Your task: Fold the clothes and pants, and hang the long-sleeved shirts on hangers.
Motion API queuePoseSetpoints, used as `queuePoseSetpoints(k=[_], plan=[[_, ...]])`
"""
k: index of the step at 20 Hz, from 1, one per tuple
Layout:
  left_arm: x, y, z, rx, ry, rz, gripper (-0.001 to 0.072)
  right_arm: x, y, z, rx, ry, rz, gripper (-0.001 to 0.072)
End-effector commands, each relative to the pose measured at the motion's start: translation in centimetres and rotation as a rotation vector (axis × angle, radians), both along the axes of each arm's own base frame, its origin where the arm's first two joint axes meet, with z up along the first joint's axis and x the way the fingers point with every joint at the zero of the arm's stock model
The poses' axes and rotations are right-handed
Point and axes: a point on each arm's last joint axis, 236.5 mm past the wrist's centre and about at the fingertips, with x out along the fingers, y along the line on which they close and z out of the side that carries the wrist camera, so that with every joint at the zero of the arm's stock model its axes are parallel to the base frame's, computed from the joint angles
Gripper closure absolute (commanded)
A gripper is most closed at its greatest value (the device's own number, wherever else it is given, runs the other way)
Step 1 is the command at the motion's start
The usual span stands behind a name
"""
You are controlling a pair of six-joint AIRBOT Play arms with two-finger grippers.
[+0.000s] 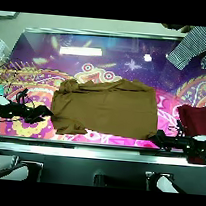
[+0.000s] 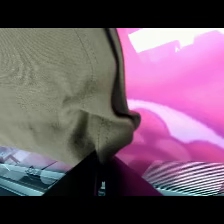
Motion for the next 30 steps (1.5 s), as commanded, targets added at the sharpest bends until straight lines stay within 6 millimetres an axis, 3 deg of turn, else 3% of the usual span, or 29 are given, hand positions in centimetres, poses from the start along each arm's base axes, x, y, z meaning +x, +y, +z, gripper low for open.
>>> queuePoseSetpoints(k=[1,4,6,7,10,12,15,18,20,22,24,27,29,30], plan=[[0.1,-0.2,-1.7,-0.023,0.03,0.003,-0.0004,-0.3,0.7,0.5,0.034,0.011,0.007,0.068],[1.2,-1.1,-2.1,-0.076,0.013,0.039,0.0003,-0.5,0.9,0.7,0.047,0.017,0.015,0.068],[1.4,-2.2,-2.7,-0.111,0.022,0.031,0.0133,-0.4,1.1,0.8,0.056,0.016,0.013,0.068],[1.2,-2.7,-3.0,-0.118,0.036,0.019,0.0141,-0.3,1.2,0.9,0.062,0.011,0.008,0.068],[1.2,-4.3,-3.1,-0.133,0.042,-0.014,0.0695,0.8,0.7,1.9,0.031,-0.048,-0.01,0.068],[2.5,-4.6,-1.9,-0.146,0.002,-0.004,0.0691,2.8,0.0,3.8,0.0,-0.146,-0.014,0.0681],[6.4,-4.4,2.6,-0.147,-0.137,-0.01,0.0693,7.8,-1.3,8.2,-0.072,-0.323,0.008,0.0682],[11.3,-4.2,11.6,-0.117,-0.359,-0.049,0.0694,15.3,-1.0,16.2,-0.211,-0.577,0.074,0.0682],[13.8,-3.9,19.9,-0.088,-0.546,-0.055,0.0694,19.4,-0.4,24.1,-0.294,-0.768,0.093,0.0682],[14.6,-3.5,29.2,-0.041,-0.738,-0.059,0.0695,20.9,0.6,33.1,-0.352,-0.951,0.127,0.0682],[13.0,-2.8,38.1,0.044,-0.908,-0.042,0.0694,20.0,1.1,42.1,-0.422,-1.124,0.153,0.0682],[7.3,-1.3,49.2,0.183,-1.135,0.045,0.0694,14.7,1.1,54.6,-0.622,-1.38,0.115,0.0682],[2.5,-0.8,53.9,0.225,-1.238,0.125,0.0694,9.7,0.9,60.6,-0.755,-1.504,0.055,0.0682],[0.3,-0.4,55.1,0.236,-1.264,0.171,0.0694,7.3,0.7,62.6,-0.808,-1.544,0.016,0.0682]])
